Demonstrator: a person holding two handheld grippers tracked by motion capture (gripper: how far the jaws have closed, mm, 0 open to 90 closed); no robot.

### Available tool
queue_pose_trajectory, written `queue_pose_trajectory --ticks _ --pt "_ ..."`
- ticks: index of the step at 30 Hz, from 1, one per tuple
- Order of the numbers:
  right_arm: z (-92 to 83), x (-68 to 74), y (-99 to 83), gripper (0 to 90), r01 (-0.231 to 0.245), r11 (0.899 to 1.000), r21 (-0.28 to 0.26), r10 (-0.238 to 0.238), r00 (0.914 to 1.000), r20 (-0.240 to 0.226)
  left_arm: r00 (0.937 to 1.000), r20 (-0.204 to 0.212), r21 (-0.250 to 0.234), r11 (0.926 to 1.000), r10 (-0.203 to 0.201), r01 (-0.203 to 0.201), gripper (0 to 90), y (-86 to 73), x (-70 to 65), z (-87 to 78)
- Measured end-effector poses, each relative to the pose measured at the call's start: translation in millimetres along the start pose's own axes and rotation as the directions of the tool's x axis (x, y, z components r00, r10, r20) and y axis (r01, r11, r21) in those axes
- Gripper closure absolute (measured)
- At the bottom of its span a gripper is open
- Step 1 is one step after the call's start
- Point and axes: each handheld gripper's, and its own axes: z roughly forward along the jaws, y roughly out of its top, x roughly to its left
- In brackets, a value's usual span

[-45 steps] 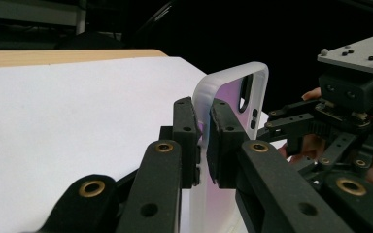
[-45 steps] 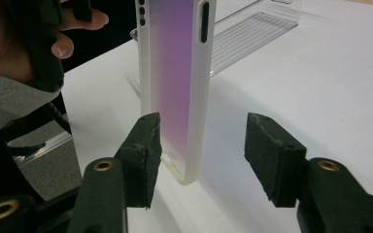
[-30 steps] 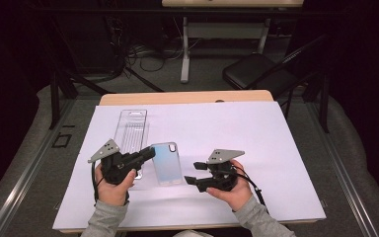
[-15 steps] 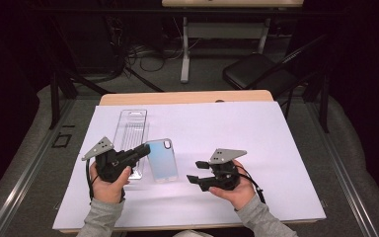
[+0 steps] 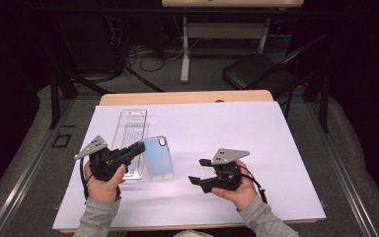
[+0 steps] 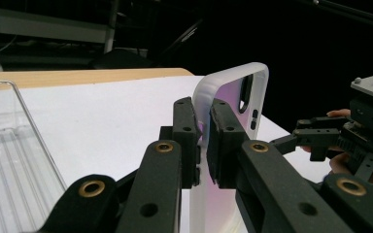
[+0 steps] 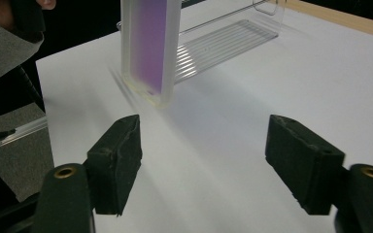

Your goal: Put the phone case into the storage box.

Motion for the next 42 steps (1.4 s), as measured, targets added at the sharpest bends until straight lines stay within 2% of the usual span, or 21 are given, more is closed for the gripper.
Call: queue_pose_trajectory --ticks 6,11,18,21,31,38,42 --pt "-6.3 -3.2 -4.0 21.0 -0.012 1.0 0.014 0.011 0.9996 0.027 1.0 -0.008 -0.007 1.0 0.004 -0.004 83.5 2.2 1.7 -3.1" --pt "-14.5 -6.7 -8.1 18.3 -0.069 0.998 -0.012 0.069 0.9974 0.018 0.9999 -0.013 -0.006 0.9999 0.011 -0.011 83.5 4.7 2.4 -3.6" --pt "-31.0 -12.6 -11.5 15.1 -0.105 0.993 -0.056 0.107 0.9937 0.033 0.9994 -0.029 -0.018 0.9997 0.018 -0.019 83.5 15.8 8.3 -7.1" --pt "-38.9 -14.9 -15.1 14.1 -0.108 0.992 -0.067 0.111 0.9933 0.034 0.9986 -0.044 -0.02 0.9993 0.029 -0.03 83.5 23.8 12.5 -10.7" --pt "-61.0 -22.9 -27.7 12.6 -0.102 0.991 -0.089 0.111 0.9878 0.109 0.9955 -0.092 -0.023 0.9994 0.023 -0.025 83.5 51.5 36.7 -15.8" --pt "-70.5 -25.6 -35.4 12.5 -0.094 0.992 -0.084 0.106 0.9828 0.152 0.9892 -0.138 -0.019 0.9984 0.05 -0.053 83.5 68.2 48.6 -16.6" --pt "-73.7 -27.6 -37.4 12.5 -0.105 0.99 -0.097 0.12 0.9796 0.161 0.9859 -0.159 -0.022 0.9981 0.053 -0.057 83.5 74.6 56.4 -16.3"
